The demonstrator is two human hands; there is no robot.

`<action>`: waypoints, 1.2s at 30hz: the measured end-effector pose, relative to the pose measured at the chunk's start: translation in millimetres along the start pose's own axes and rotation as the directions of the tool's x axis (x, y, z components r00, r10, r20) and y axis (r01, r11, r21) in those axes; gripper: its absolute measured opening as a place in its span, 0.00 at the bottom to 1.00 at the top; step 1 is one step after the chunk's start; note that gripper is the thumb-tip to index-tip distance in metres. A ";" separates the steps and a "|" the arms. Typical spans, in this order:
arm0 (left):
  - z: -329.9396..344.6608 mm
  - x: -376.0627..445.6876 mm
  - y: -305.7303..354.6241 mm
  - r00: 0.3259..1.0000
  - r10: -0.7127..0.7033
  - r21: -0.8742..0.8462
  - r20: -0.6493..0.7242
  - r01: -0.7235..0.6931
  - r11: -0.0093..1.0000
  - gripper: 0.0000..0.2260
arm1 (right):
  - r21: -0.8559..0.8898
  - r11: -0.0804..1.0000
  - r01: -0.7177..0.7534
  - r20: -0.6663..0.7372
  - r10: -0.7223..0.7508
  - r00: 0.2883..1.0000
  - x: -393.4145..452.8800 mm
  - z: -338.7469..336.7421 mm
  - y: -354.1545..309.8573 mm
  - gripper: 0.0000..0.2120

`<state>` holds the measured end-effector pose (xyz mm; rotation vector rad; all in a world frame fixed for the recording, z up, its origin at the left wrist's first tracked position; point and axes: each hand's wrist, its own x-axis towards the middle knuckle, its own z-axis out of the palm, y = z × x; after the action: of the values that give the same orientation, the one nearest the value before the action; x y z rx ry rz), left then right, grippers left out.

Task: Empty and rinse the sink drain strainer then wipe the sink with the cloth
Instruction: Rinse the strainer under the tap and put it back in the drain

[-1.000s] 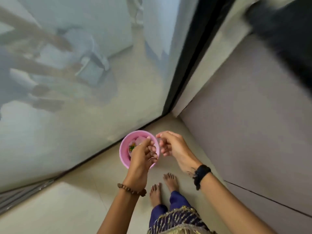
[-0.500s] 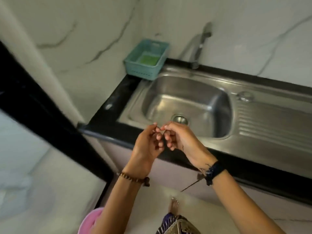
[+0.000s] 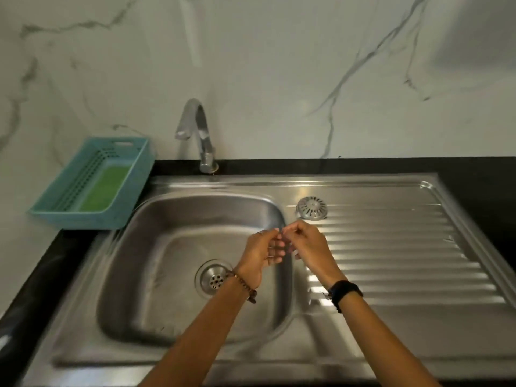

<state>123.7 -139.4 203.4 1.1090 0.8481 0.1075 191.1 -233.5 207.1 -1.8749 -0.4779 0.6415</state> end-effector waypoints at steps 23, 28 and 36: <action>-18.2 113.8 33.0 0.979 -0.097 -0.382 -0.177 0.022 0.924 0.10 | -0.057 0.996 -0.069 -0.246 0.053 0.968 127.3 26.8 -0.4 0.16; -120.5 102.1 53.8 0.985 -0.101 -0.453 -0.141 0.027 0.891 0.14 | 0.081 0.978 0.194 -0.107 -0.185 0.977 156.5 105.9 -67.4 0.12; -193.7 109.1 65.9 0.992 -0.124 -0.465 0.030 0.124 0.877 0.11 | 0.138 0.986 0.088 -0.054 -0.081 0.995 203.7 196.9 -104.7 0.11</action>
<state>94.9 87.3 163.9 0.5985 0.8360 0.1947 222.0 66.9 200.8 -1.7238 -0.4661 0.5581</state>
